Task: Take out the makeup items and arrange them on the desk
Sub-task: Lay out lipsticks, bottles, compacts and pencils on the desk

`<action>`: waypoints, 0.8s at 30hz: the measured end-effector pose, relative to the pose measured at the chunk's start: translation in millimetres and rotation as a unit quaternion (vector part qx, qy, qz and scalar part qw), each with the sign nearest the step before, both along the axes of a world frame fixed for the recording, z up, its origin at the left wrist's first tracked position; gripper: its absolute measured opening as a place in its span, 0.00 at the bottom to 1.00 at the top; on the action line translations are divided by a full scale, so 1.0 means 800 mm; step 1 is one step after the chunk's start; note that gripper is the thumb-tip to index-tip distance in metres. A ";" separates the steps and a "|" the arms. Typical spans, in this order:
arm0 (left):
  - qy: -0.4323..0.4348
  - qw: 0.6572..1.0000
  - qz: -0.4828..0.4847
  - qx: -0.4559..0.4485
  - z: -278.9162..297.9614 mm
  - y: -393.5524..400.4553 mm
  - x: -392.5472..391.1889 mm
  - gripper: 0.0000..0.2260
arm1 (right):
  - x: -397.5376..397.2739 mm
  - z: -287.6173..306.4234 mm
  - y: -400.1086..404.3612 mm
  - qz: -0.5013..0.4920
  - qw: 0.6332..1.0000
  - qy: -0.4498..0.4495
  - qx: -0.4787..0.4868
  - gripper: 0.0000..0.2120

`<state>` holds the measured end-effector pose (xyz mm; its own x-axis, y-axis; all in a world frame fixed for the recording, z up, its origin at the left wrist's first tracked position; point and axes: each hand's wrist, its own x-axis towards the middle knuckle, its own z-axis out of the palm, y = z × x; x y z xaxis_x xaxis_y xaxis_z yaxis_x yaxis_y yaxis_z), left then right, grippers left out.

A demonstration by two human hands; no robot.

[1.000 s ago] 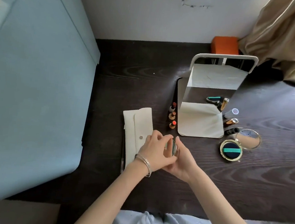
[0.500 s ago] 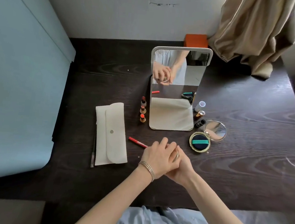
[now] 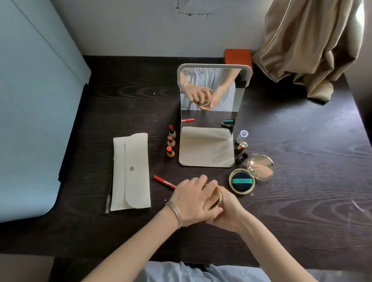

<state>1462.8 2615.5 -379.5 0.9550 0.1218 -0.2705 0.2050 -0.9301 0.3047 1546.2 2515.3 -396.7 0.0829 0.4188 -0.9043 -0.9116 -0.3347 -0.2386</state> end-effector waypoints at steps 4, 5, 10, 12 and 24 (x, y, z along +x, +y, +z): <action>0.034 0.988 0.140 0.048 0.008 -0.018 0.014 0.30 | -0.018 -0.003 0.008 -0.109 0.994 0.000 0.026 0.24; 0.056 0.982 0.171 0.053 0.010 -0.022 0.017 0.28 | -0.022 -0.004 0.006 -0.125 0.992 -0.006 0.024 0.24; 0.186 0.950 0.246 0.048 0.017 -0.033 0.024 0.30 | -0.039 -0.007 -0.002 -0.102 0.991 -0.087 0.028 0.20; 0.161 0.958 0.231 0.050 0.013 -0.032 0.020 0.29 | -0.038 -0.005 -0.002 -0.093 0.991 -0.096 0.023 0.17; -0.091 0.995 0.016 0.042 -0.013 0.001 -0.017 0.19 | -0.034 0.003 0.020 -0.091 0.995 -0.045 -0.008 0.16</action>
